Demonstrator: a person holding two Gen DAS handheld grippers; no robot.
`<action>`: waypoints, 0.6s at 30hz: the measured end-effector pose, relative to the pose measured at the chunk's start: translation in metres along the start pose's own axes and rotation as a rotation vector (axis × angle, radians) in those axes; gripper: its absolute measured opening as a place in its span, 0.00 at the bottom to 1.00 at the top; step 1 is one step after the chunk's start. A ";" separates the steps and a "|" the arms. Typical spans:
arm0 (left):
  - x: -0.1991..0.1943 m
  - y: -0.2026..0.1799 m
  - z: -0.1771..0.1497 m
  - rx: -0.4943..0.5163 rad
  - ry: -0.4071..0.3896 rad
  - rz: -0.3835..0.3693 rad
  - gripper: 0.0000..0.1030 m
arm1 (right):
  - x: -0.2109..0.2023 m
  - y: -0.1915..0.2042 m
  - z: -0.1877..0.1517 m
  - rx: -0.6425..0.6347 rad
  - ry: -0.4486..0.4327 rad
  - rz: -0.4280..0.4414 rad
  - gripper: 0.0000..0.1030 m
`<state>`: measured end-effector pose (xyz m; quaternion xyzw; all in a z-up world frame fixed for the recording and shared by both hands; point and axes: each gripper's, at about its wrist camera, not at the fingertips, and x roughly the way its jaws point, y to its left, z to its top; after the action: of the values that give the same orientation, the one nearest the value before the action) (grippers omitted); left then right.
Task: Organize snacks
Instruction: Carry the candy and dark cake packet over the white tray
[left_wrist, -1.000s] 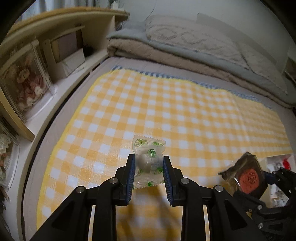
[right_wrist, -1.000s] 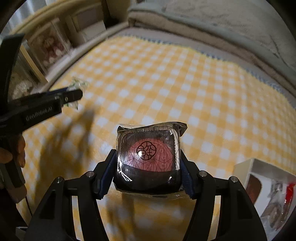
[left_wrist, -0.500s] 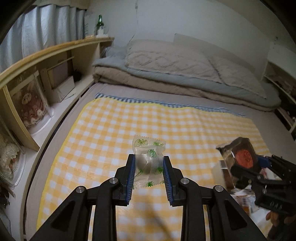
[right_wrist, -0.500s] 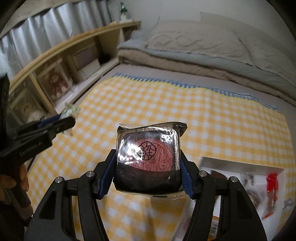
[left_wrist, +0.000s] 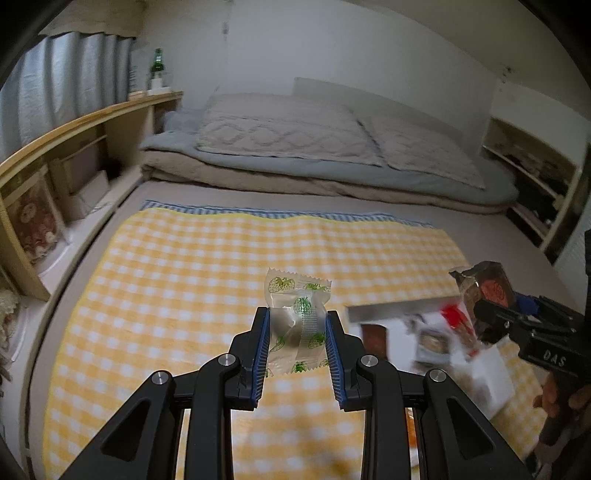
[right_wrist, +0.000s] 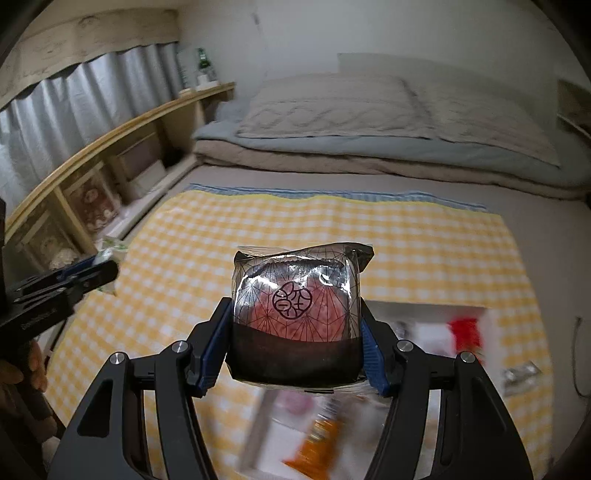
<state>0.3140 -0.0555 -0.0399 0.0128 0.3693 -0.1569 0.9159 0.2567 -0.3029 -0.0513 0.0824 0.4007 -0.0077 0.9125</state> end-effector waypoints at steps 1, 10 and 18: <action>-0.001 -0.006 -0.002 0.005 0.007 -0.012 0.28 | -0.004 -0.009 -0.003 0.008 0.003 -0.012 0.62; 0.021 -0.068 -0.021 0.054 0.135 -0.158 0.28 | -0.020 -0.085 -0.041 0.105 0.066 -0.099 0.62; 0.061 -0.116 -0.032 0.078 0.305 -0.286 0.28 | -0.006 -0.123 -0.079 0.121 0.185 -0.125 0.62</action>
<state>0.2994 -0.1780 -0.0935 0.0191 0.4954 -0.2959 0.8165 0.1851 -0.4121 -0.1169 0.1124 0.4862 -0.0811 0.8628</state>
